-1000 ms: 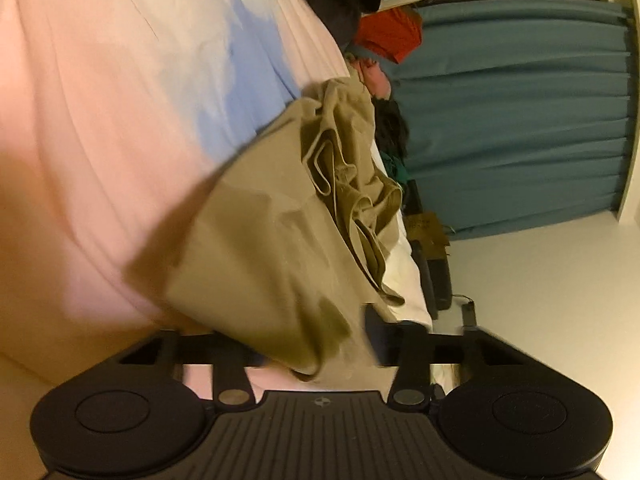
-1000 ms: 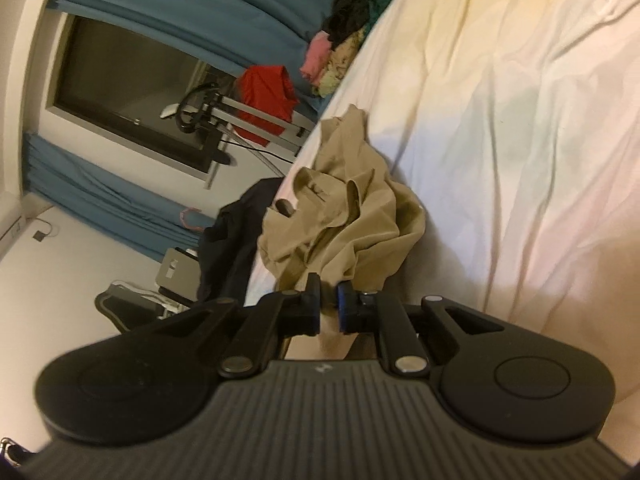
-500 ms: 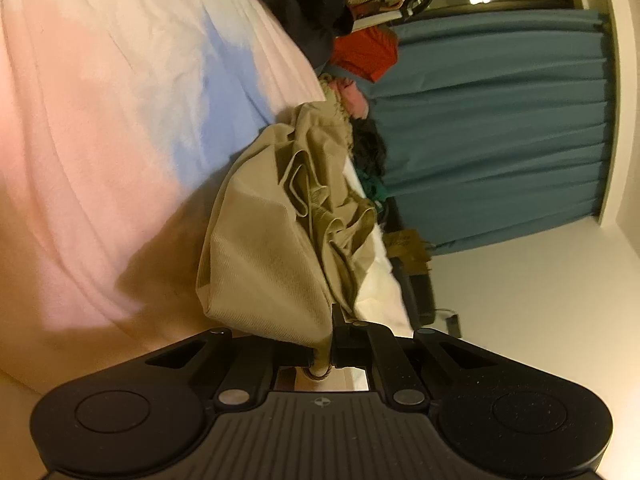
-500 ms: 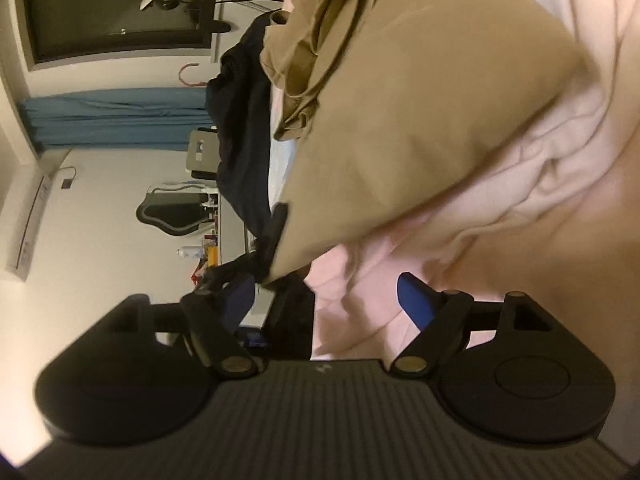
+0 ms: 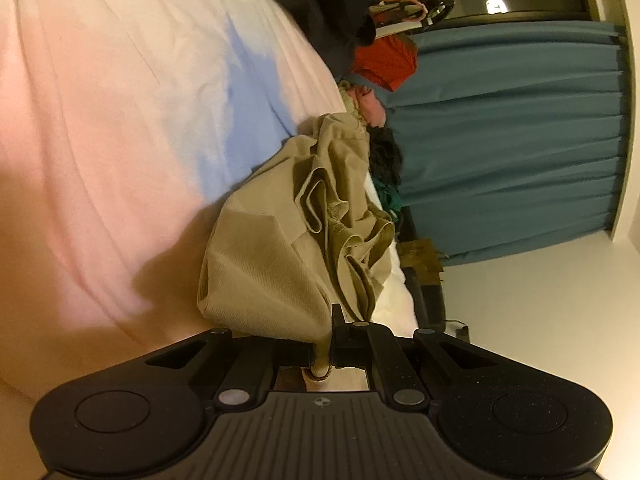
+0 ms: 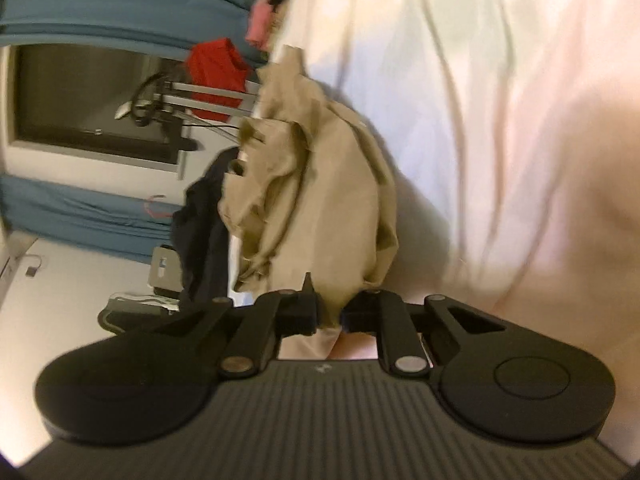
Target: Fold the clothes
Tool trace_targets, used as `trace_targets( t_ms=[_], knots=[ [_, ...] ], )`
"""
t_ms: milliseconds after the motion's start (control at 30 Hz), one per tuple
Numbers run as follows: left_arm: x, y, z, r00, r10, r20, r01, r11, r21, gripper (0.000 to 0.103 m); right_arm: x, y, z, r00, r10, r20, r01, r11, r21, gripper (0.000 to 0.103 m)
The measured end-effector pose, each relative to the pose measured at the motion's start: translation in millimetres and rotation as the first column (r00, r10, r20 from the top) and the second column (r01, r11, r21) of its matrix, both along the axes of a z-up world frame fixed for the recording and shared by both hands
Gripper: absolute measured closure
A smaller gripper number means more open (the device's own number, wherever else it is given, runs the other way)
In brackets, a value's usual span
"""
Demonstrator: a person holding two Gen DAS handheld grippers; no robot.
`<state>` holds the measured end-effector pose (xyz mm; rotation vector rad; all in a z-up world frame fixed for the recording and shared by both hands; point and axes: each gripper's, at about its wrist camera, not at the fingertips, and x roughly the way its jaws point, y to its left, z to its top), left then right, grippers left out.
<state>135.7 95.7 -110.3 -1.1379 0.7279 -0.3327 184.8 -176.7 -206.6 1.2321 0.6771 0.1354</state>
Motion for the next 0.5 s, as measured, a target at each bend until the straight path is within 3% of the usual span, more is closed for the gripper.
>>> trace_targets(
  t_ms=[100, 300, 500],
  knots=[
    [-4, -2, 18, 0.998, -0.011, 0.062, 0.008, 0.999, 0.034, 0.097, -3, -2, 22, 0.998, 0.008, 0.066, -0.005, 0.999, -0.041, 0.091],
    [-46, -4, 87, 0.978, -0.055, 0.203, 0.026, 0.989, 0.143, 0.098, -36, -1, 81, 0.984, 0.052, 0.172, -0.034, 0.994, -0.108, 0.091],
    [-148, 7, 109, 0.986, -0.064, 0.157, 0.048, 0.993, 0.104, 0.098, -120, 1, 115, 0.973, 0.149, 0.175, -0.125, 0.982, -0.143, 0.091]
  ],
)
